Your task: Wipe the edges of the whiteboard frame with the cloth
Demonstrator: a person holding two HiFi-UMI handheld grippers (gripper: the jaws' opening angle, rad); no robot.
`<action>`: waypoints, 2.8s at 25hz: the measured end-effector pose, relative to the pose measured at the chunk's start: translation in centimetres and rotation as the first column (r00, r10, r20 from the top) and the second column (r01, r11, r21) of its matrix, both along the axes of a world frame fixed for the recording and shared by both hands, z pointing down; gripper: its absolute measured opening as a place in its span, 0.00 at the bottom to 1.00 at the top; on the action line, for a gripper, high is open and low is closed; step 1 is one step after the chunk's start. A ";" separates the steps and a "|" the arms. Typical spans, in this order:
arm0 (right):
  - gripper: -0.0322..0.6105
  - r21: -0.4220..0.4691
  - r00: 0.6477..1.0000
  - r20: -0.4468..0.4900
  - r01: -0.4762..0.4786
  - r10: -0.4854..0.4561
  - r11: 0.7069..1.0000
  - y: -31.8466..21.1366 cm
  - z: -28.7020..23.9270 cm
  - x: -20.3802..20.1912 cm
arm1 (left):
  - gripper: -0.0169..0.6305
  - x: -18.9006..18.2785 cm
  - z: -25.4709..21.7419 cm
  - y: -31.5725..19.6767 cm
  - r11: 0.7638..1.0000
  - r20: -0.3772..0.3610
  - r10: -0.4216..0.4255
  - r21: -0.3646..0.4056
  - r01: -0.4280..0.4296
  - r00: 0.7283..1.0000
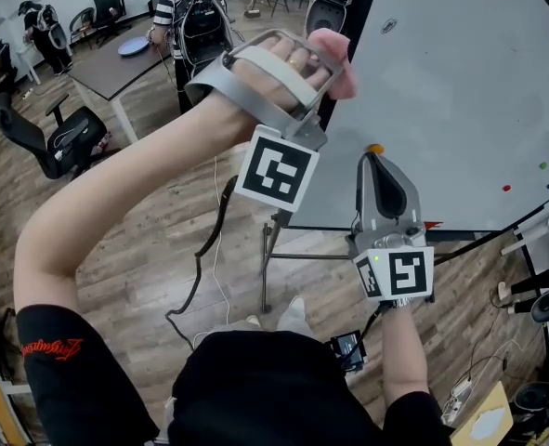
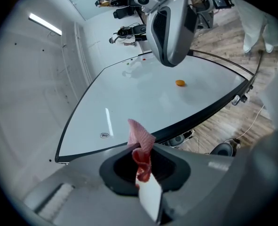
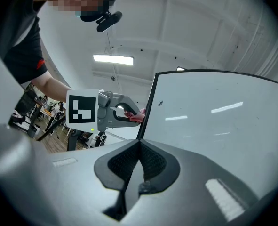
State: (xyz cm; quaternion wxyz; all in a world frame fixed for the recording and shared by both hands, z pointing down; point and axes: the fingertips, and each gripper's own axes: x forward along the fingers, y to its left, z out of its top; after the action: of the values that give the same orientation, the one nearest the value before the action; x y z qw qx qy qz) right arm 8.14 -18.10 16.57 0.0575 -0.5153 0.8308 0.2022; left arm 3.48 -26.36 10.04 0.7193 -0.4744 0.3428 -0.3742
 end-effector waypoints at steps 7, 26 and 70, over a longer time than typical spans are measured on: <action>0.05 -0.010 1.000 0.004 0.003 -0.003 1.000 -0.3 0.4 -0.1 | 0.08 0.3 1.9 0.2 1.000 0.028 0.006 -0.024 -0.005 1.000; 0.05 -0.043 1.000 0.017 0.006 -0.006 0.999 -0.5 1.7 0.3 | 0.08 0.8 6.2 1.1 0.997 0.068 0.025 -0.075 -0.020 0.997; 0.05 -0.113 0.999 0.023 -0.020 0.023 0.993 -1.4 4.6 1.6 | 0.08 1.9 13.0 0.7 0.980 0.070 0.025 -0.199 -0.011 0.997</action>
State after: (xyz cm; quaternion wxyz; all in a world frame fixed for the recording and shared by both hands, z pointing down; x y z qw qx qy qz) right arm 9.73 -19.49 21.18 0.0363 -0.5292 0.8345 0.1492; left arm 5.37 -25.70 23.06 0.6837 -0.5330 0.2734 -0.4168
